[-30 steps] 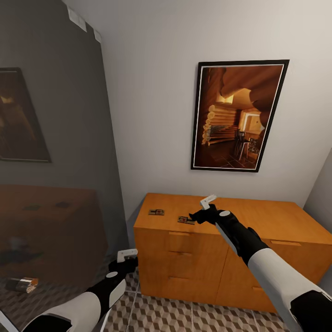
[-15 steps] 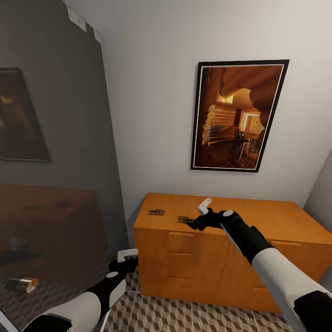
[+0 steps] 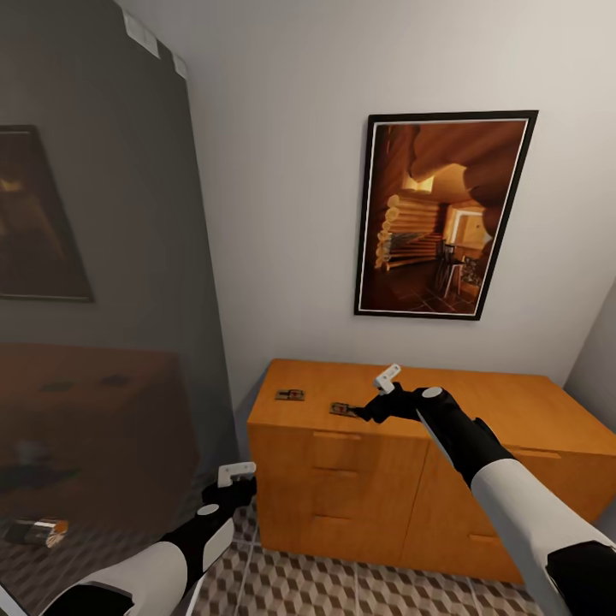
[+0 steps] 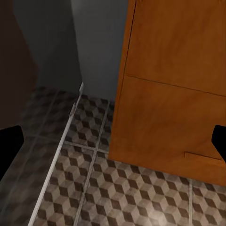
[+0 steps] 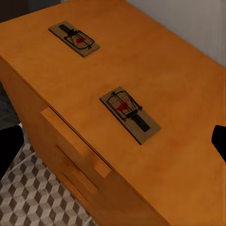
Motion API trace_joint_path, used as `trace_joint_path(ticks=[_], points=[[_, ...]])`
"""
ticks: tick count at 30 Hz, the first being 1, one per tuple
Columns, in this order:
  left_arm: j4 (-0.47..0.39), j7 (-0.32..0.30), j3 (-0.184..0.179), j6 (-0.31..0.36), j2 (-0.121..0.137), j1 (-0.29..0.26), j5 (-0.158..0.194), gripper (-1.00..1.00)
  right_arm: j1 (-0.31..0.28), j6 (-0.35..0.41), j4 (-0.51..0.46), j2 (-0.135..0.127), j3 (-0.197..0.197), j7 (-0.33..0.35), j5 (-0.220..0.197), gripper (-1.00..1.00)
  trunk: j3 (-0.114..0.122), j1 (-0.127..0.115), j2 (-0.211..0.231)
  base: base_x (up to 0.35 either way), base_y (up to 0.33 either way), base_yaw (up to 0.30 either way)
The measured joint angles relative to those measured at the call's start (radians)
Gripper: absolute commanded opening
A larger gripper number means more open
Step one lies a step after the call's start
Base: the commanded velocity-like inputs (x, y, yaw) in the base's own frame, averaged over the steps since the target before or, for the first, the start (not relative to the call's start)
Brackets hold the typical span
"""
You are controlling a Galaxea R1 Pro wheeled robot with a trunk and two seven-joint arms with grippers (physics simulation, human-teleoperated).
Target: Take the four mousetraps from the cabinet in the bathroom and place them on the bathroom floor. Make sure all four end up on the same floor surface, and ensure that at least two of them are either under or directly next to the same bathroom sink.
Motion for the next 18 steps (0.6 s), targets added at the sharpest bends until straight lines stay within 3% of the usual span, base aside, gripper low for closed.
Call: trace_joint_path(ticks=[11,18], points=[[-0.001,0.004,0.001,0.000,-0.001,0.000,0.000,1.00,0.000,0.000,0.000,0.000,-0.001,0.004,0.034,1.00,0.000,0.000,0.000,0.243,-0.091,0.000],[-0.001,0.006,0.002,-0.001,0.000,0.000,0.000,1.00,0.000,0.000,0.000,0.000,-0.001,0.006,0.037,1.00,0.000,0.000,0.000,0.143,-0.073,0.000]])
